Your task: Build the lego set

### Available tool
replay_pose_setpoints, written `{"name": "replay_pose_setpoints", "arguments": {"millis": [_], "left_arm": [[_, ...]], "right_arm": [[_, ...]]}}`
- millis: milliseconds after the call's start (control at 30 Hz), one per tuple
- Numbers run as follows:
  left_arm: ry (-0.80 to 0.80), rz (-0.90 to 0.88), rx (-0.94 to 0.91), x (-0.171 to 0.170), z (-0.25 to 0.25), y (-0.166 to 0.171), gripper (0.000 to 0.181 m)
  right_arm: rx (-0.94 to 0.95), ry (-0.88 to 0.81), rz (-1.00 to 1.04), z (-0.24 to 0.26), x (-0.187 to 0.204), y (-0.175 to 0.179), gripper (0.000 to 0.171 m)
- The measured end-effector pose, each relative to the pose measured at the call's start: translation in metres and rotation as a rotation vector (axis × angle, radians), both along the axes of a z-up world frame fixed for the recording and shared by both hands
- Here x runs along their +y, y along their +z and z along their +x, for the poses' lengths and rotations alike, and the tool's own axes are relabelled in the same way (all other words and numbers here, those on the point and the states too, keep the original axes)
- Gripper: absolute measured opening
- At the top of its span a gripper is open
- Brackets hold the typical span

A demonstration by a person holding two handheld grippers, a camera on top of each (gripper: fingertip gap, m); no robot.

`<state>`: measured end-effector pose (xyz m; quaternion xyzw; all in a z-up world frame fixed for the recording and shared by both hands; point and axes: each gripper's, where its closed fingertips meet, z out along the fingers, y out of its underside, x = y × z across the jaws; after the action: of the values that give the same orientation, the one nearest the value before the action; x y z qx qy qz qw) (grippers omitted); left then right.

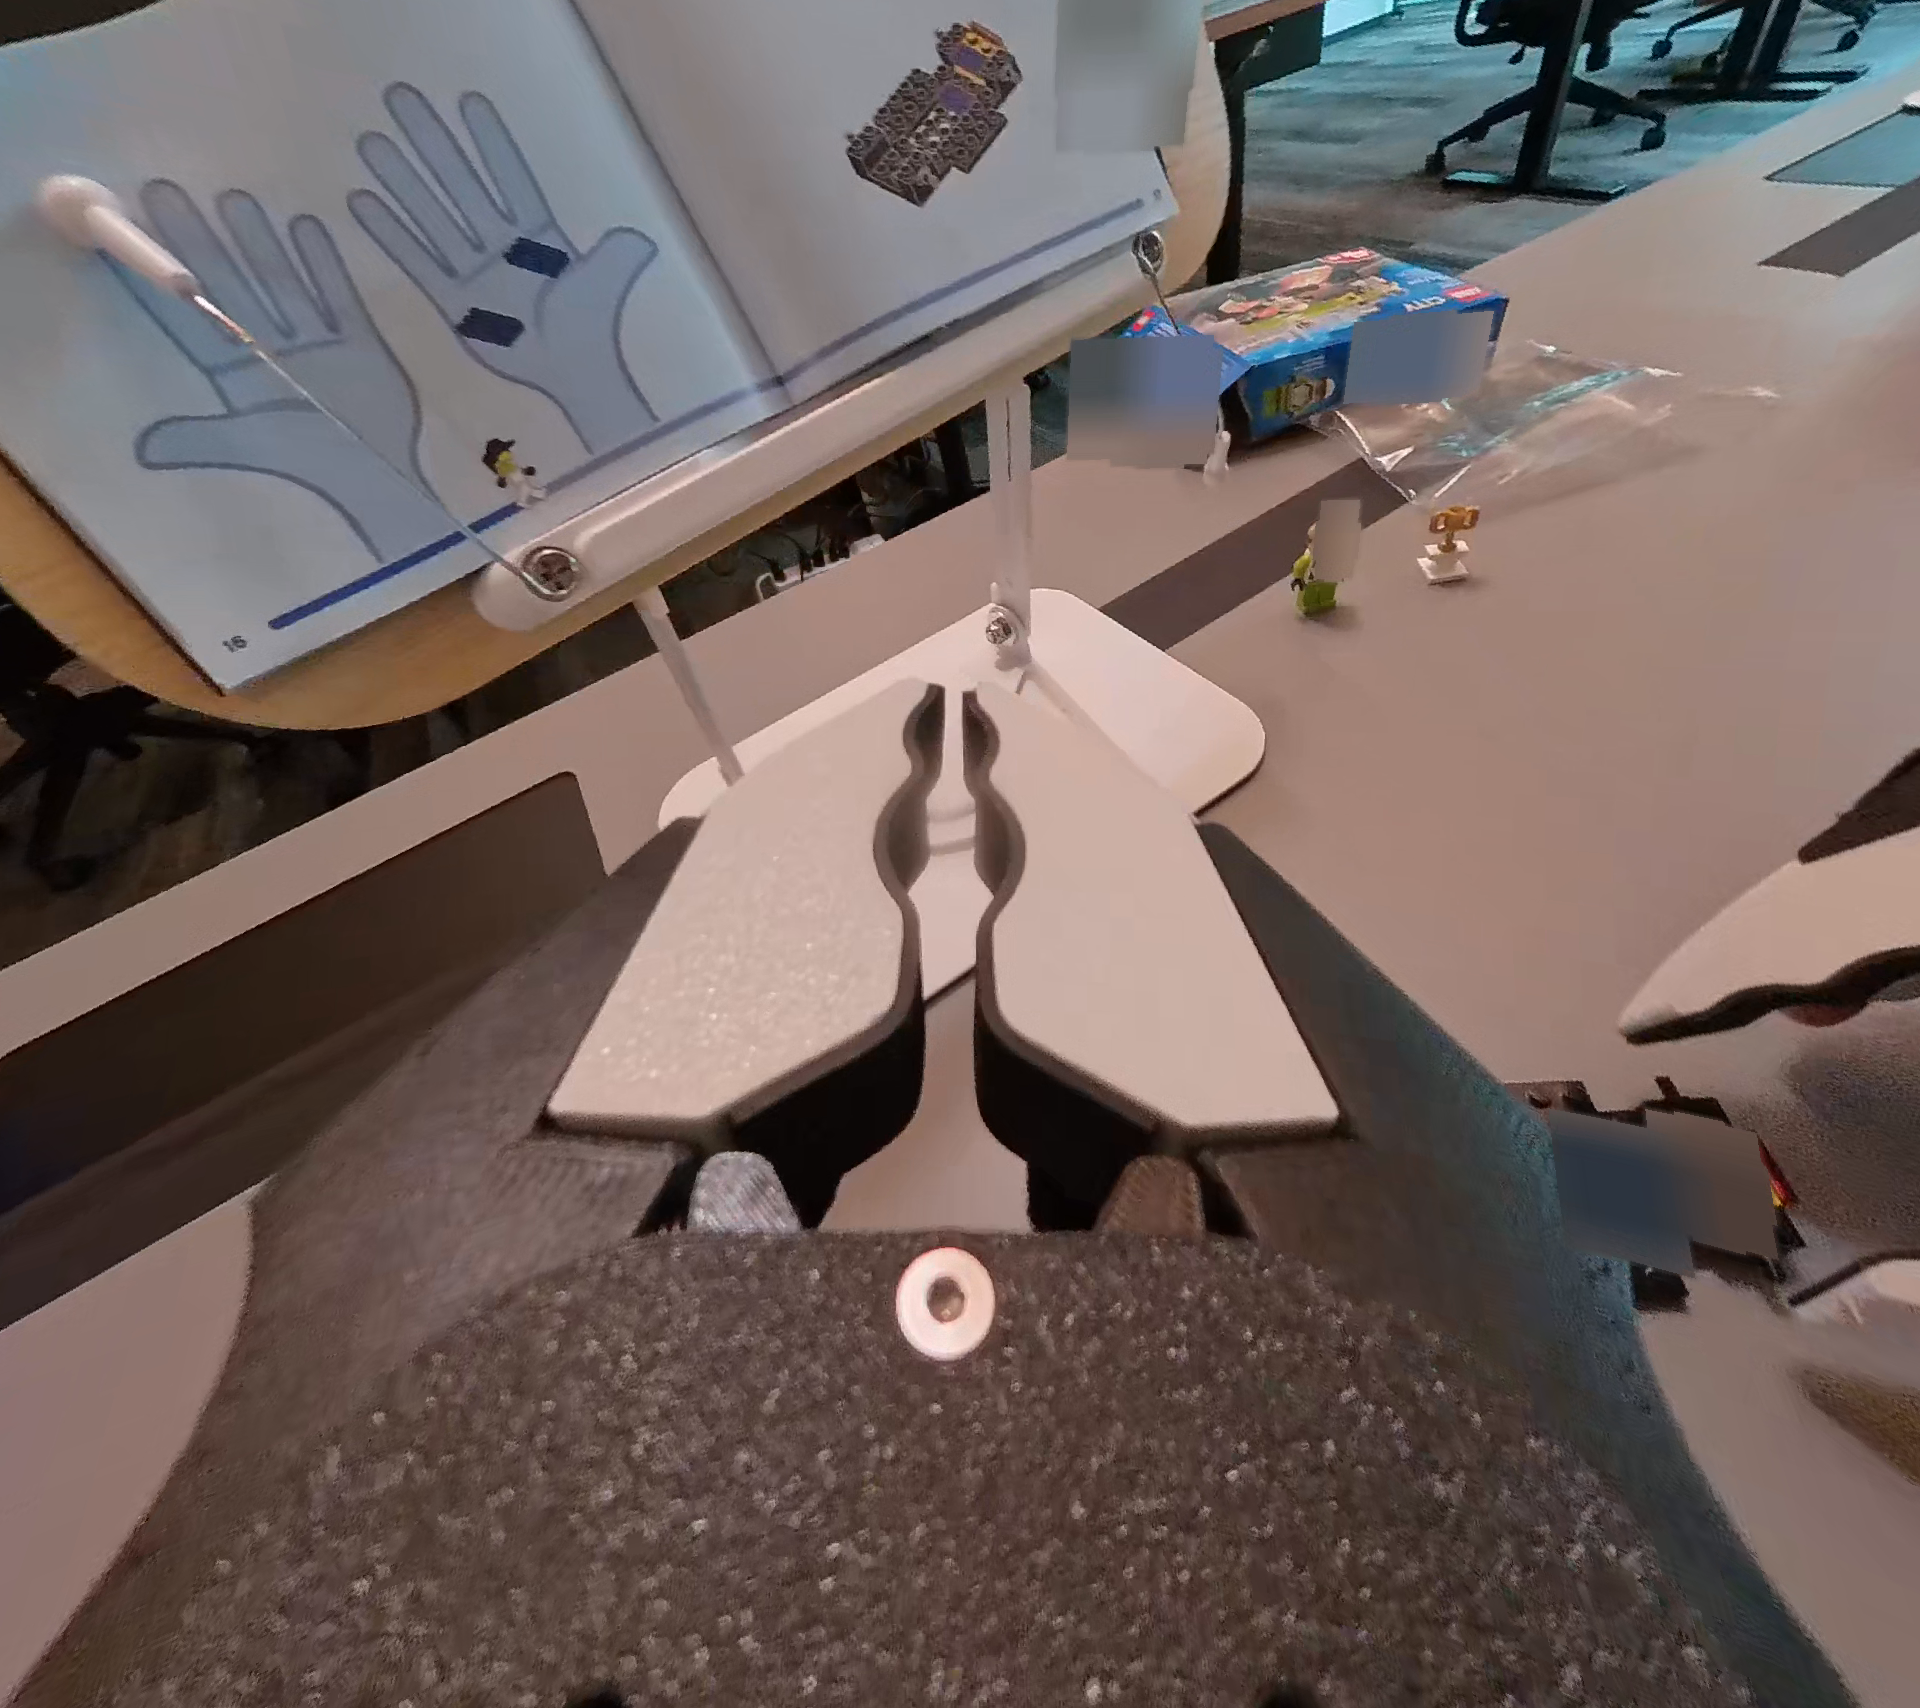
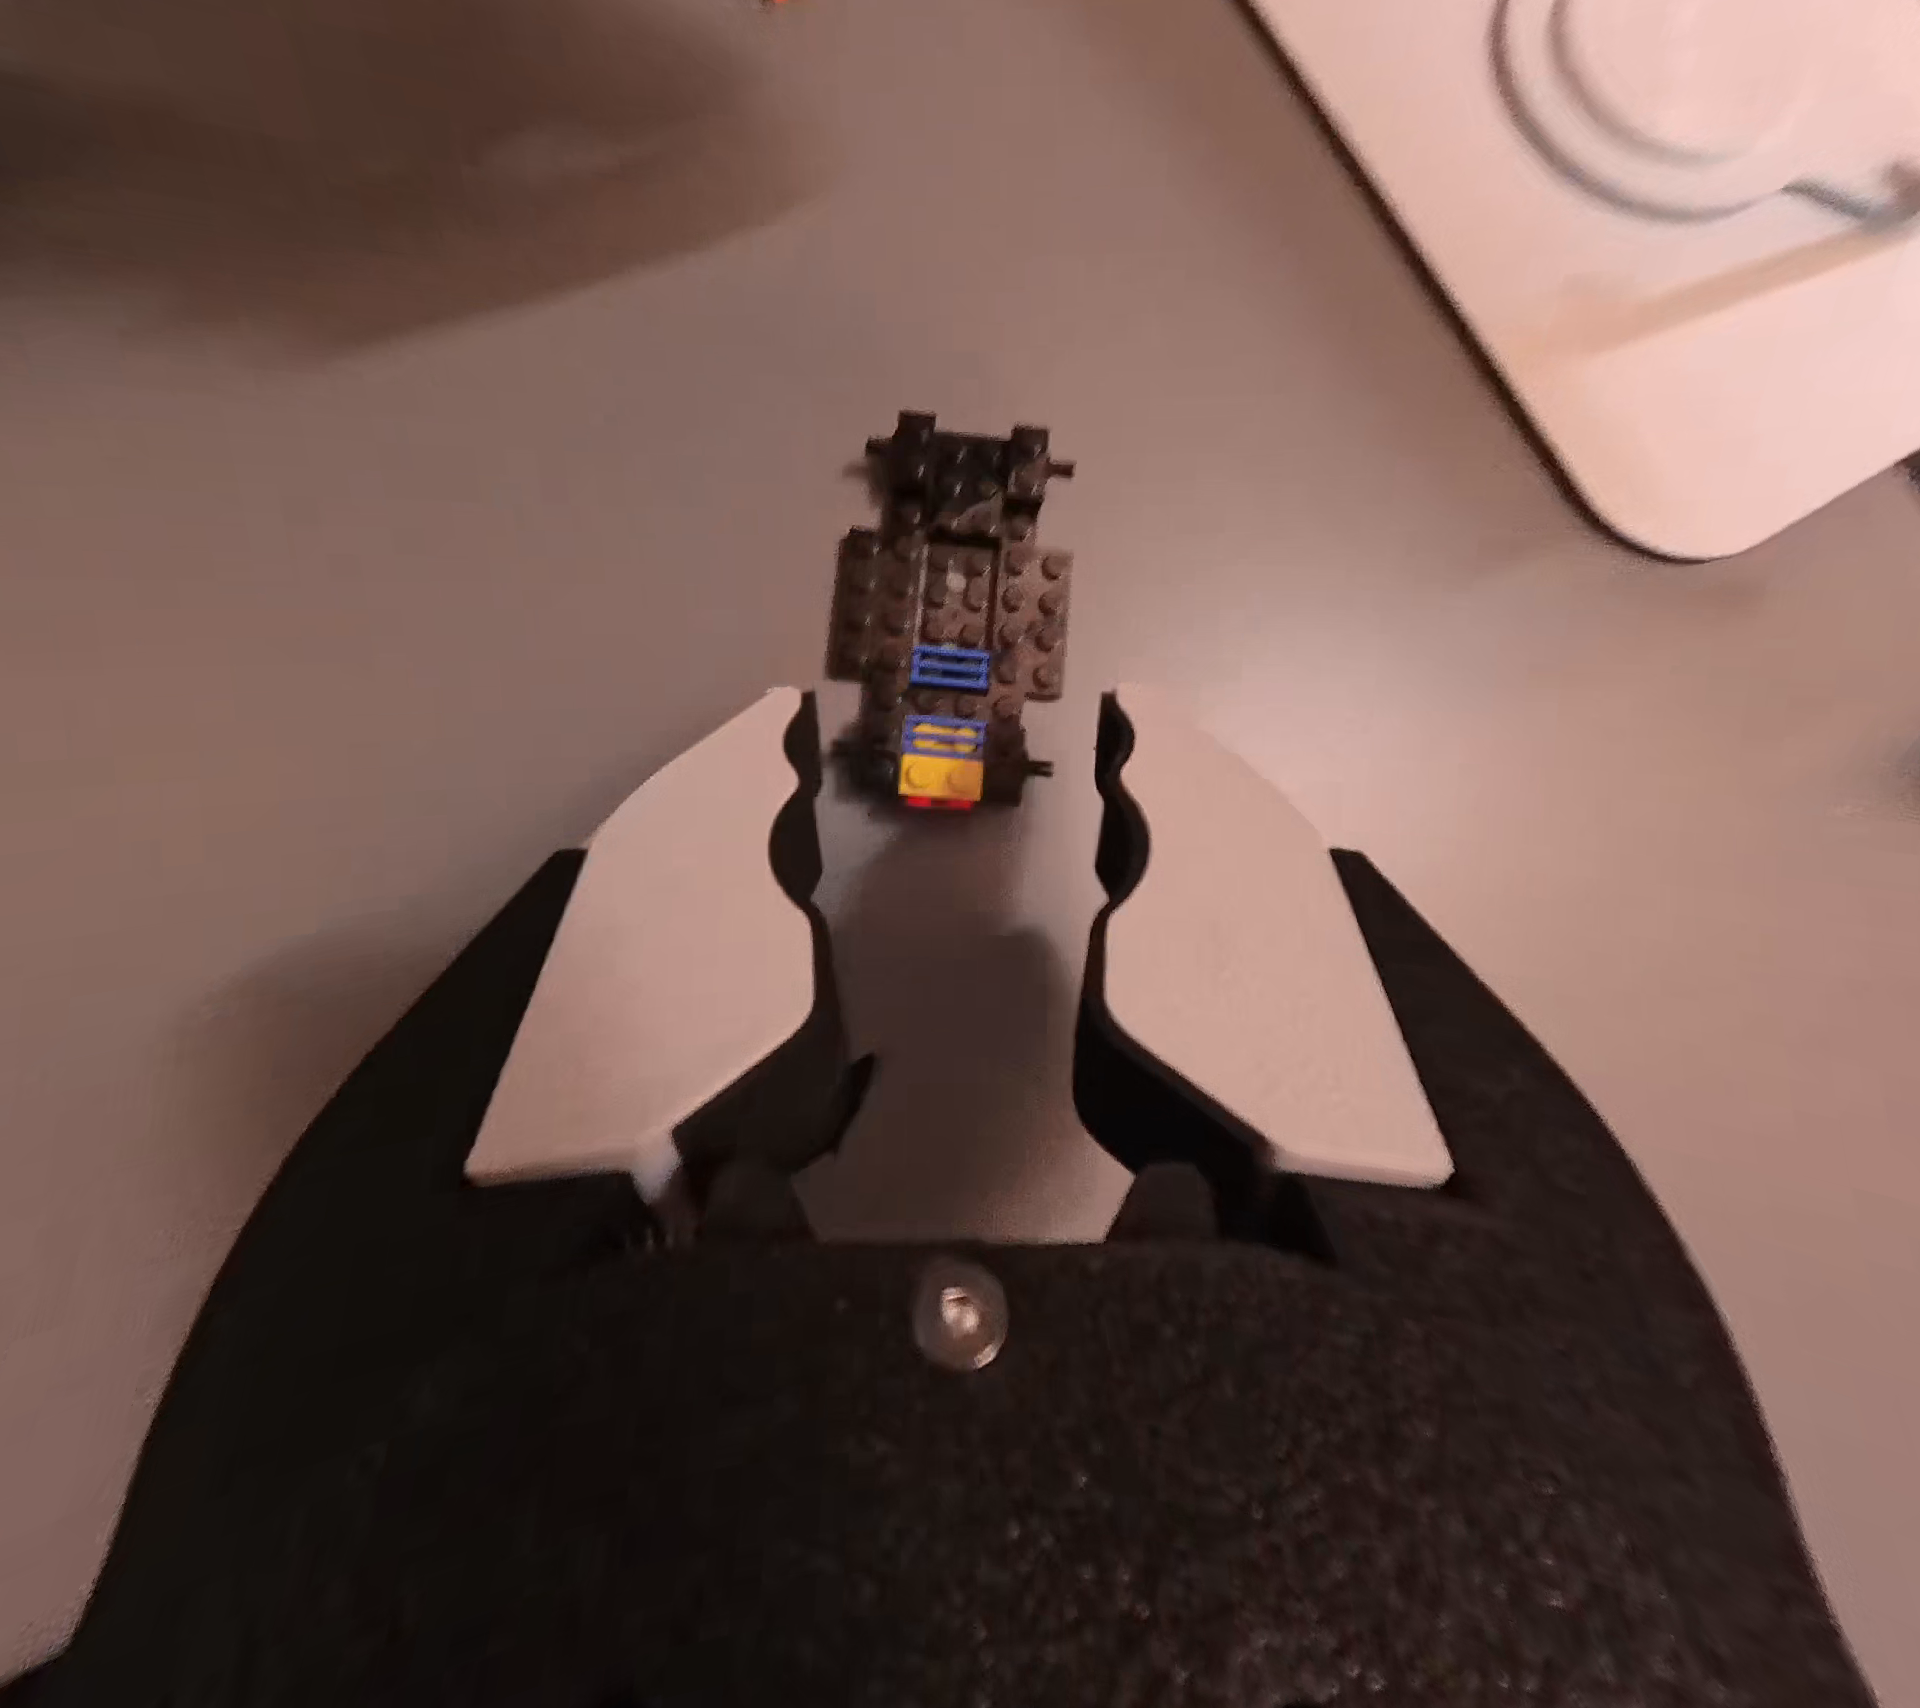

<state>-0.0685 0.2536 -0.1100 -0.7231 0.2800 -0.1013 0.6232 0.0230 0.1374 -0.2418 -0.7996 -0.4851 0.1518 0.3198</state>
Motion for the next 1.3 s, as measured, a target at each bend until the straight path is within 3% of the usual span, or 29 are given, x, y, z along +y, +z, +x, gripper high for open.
{"name": "replay_pose_setpoints", "arguments": {"millis": [167,367,600,967,1100,1300], "left_arm": [[-0.014,-0.014,-0.011,-0.002,0.002,-0.002,0.003],[-0.015,-0.006,-0.027,-0.003,-0.003,0.003,0.003],[-0.025,-0.01,-0.029,-0.003,-0.003,0.003,0.003],[-0.031,-0.016,-0.03,-0.005,-0.001,0.001,0.004],[-0.018,-0.015,-0.041,-0.003,-0.003,0.001,0.003],[0.062,0.019,-0.114,0.001,-0.013,0.008,0.0]], "right_arm": [[-0.089,0.073,-0.02,0.003,0.001,-0.017,0.048],[-0.205,0.223,0.019,0.024,0.02,-0.012,0.043],[-0.166,0.302,-0.049,0.022,0.03,-0.016,0.04],[-0.116,0.277,-0.05,0.02,0.028,-0.012,0.034],[0.072,0.183,0.05,0.01,0.042,0.032,0.034],[0.517,-0.25,0.428,0.015,0.112,0.155,0.035]]}}
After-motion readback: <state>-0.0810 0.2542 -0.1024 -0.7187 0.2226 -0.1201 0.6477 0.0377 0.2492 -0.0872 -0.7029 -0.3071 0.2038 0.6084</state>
